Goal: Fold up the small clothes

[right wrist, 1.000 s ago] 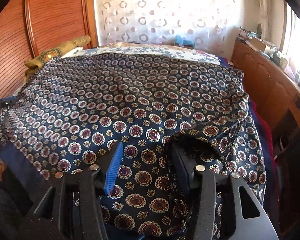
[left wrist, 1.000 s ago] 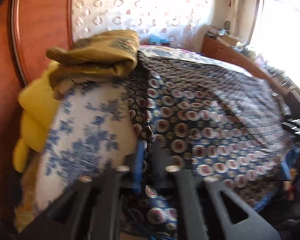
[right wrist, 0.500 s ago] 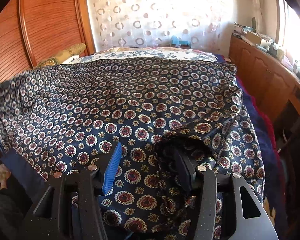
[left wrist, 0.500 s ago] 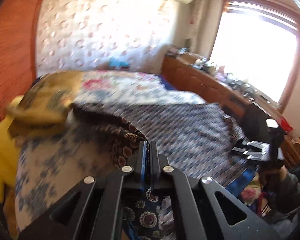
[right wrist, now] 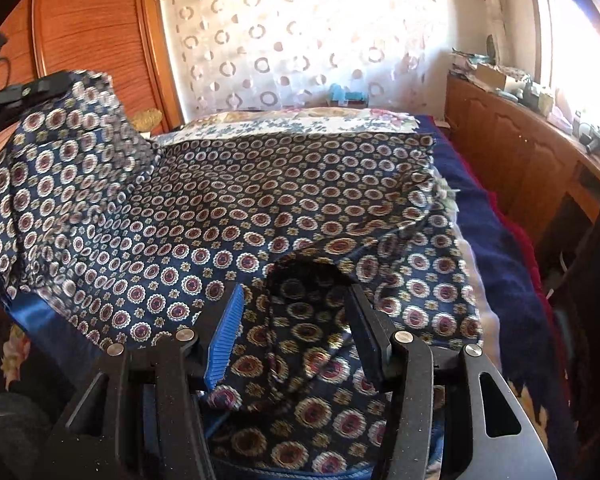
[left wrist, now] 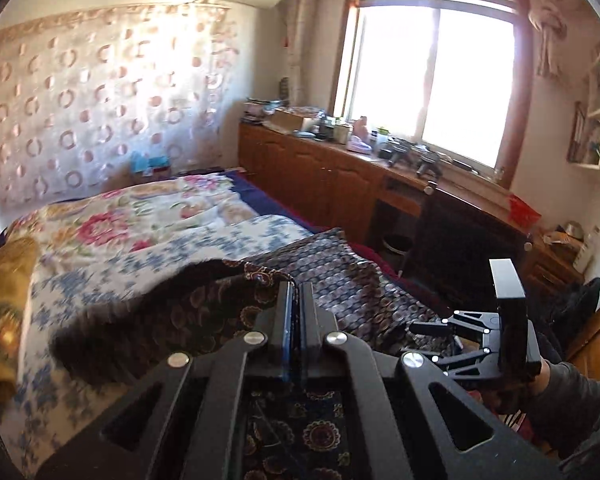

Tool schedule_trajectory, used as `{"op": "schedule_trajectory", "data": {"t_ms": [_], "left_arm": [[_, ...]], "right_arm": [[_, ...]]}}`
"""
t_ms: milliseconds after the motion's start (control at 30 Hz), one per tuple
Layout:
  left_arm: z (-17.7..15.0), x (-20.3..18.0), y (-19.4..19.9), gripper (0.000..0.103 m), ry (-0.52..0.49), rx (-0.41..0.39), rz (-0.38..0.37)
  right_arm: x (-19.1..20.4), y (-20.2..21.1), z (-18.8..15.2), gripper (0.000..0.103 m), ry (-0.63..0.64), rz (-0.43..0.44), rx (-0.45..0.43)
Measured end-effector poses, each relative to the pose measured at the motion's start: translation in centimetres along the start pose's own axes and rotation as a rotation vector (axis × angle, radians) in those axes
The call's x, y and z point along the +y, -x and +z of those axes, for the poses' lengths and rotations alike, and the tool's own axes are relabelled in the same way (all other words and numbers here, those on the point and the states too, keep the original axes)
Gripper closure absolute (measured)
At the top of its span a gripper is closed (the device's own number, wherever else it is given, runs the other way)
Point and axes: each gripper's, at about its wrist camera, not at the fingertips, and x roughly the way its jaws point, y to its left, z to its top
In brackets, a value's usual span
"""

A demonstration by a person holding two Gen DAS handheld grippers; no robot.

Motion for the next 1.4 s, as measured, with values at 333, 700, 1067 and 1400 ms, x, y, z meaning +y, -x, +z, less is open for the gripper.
{"op": "schedule_trajectory", "data": {"t_ms": [333, 700, 1067, 1400], "left_arm": [[2.2, -3.6, -4.2, 0.103, -0.058, 0.029, -0.018], [2.5, -5.2, -6.5, 0.103, -0.061, 0.059, -0.024], [1.2, -4.4, -6.0, 0.079, -0.037, 0.114, -0.074], [-4.5, 0.1, -5.2, 0.071, -0.018, 0.228, 0.013]], "right_arm": [[-2.2, 2.2, -0.8, 0.05, -0.024, -0.015, -0.027], [-4.1, 3.6, -1.0, 0.05, -0.047, -0.108, -0.028], [-5.7, 4.3, -1.5, 0.05, -0.08, -0.098, -0.023], [-3.4, 2.2, 1.0, 0.05, -0.023, -0.042, -0.01]]}}
